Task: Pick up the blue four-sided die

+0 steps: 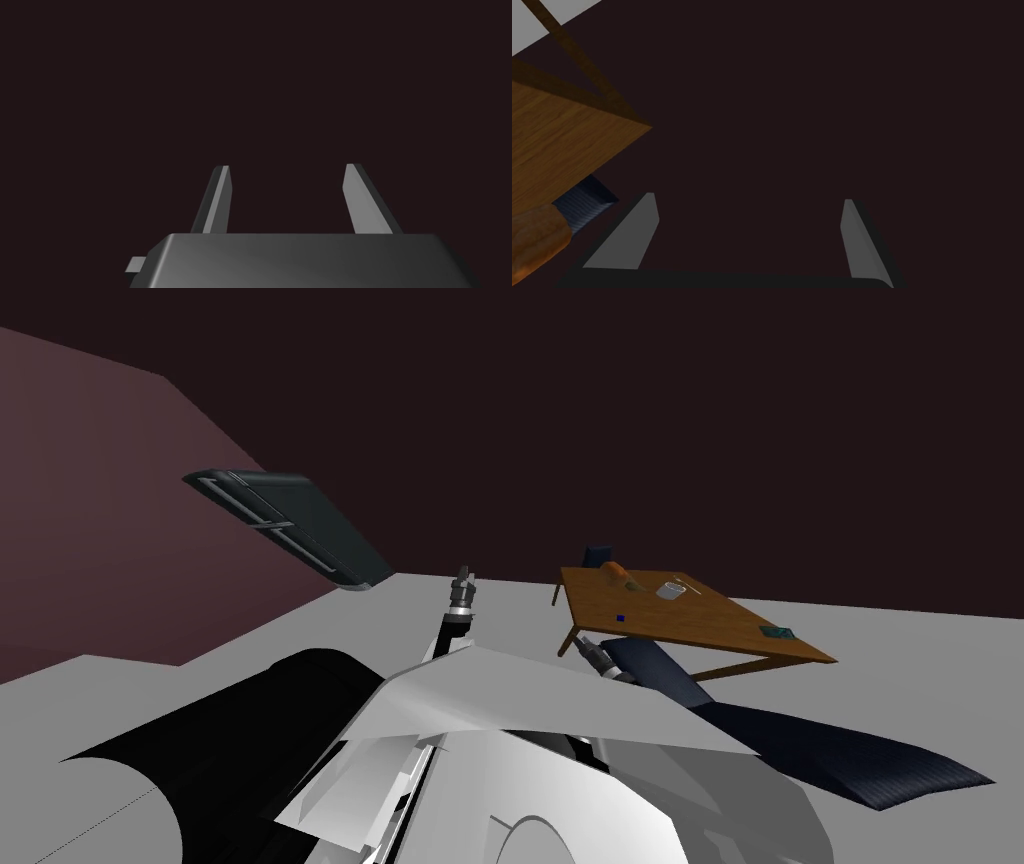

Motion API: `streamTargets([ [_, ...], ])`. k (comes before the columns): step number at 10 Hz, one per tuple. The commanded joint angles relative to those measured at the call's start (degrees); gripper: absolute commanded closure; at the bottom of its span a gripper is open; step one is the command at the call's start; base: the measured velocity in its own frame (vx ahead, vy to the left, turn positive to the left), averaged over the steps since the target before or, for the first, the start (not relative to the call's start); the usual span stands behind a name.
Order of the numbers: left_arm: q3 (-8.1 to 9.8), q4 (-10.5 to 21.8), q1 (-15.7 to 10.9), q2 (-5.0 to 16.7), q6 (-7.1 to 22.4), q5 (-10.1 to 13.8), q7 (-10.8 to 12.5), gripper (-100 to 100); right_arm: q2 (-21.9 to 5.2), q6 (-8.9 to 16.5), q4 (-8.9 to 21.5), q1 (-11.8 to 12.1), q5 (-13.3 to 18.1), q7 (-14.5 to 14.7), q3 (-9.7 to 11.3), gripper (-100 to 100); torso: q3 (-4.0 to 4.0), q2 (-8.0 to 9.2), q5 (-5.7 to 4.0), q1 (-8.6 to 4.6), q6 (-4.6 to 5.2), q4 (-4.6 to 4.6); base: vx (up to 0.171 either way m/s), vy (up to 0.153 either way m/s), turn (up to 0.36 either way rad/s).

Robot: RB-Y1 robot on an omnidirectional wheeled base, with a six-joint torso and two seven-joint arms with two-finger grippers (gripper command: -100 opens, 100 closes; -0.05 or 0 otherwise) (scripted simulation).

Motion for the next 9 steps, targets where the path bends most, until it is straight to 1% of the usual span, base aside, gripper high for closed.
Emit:
streamTargets([
  [1,0.00,0.0,0.0,0.0,0.0,0.0,0.0,0,-0.8,-0.2,2.6,-0.3,0.6,0.6,0.8,-100,0.00,0.00,0.00,0.00,0.00,0.00,0.016,0.036,0.116],
  [2,0.01,0.0,0.0,0.0,0.0,0.0,0.0,0,-0.8,-0.2,2.6,-0.3,0.6,0.6,0.8,-100,0.01,0.02,-0.01,-0.03,0.05,0.00,0.005,0.015,-0.016],
  [3,0.01,0.0,0.0,0.0,0.0,0.0,0.0,0,-2.8,-0.4,4.8,-1.0,1.9,1.3,2.3,-100,0.03,0.06,-0.02,-0.11,0.06,0.01,0.013,0.029,0.222],
  [4,0.00,0.0,0.0,0.0,0.0,0.0,0.0,0,-2.8,-0.4,6.4,-1.0,1.9,1.3,2.3,-100,0.02,0.03,-0.02,-0.09,0.00,0.01,0.019,0.024,0.171],
  [5,0.01,0.0,0.0,0.0,0.0,0.0,0.0,0,-4.9,-0.7,8.2,-1.6,3.4,1.9,3.7,-100,0.01,0.02,-0.02,-0.10,0.04,0.00,0.025,0.032,0.222],
  [6,0.00,0.0,0.0,0.0,0.0,0.0,0.0,0,-4.9,-0.7,10.1,-1.6,3.4,1.9,3.7,-100,-0.01,-0.02,-0.01,-0.08,0.01,0.00,0.022,0.020,0.150],
  [7,0.01,0.0,0.0,0.0,0.0,0.0,0.0,0,-4.9,-0.7,10.4,-1.6,3.4,1.9,3.7,-100,0.00,0.00,-0.02,-0.11,0.05,0.00,0.009,0.004,-0.018],
  [8,0.01,0.0,0.0,0.0,0.0,0.0,0.0,0,-6.8,-1.0,12.9,-2.3,4.9,2.4,5.1,-100,0.02,0.05,-0.03,-0.15,0.07,0.01,0.009,0.016,0.200],
  [9,0.01,0.0,0.0,0.0,0.0,0.0,0.0,0,-6.8,-1.0,14.4,-2.3,4.9,2.4,5.1,-100,0.03,0.05,-0.02,-0.14,0.02,0.01,0.012,0.007,0.170],
])
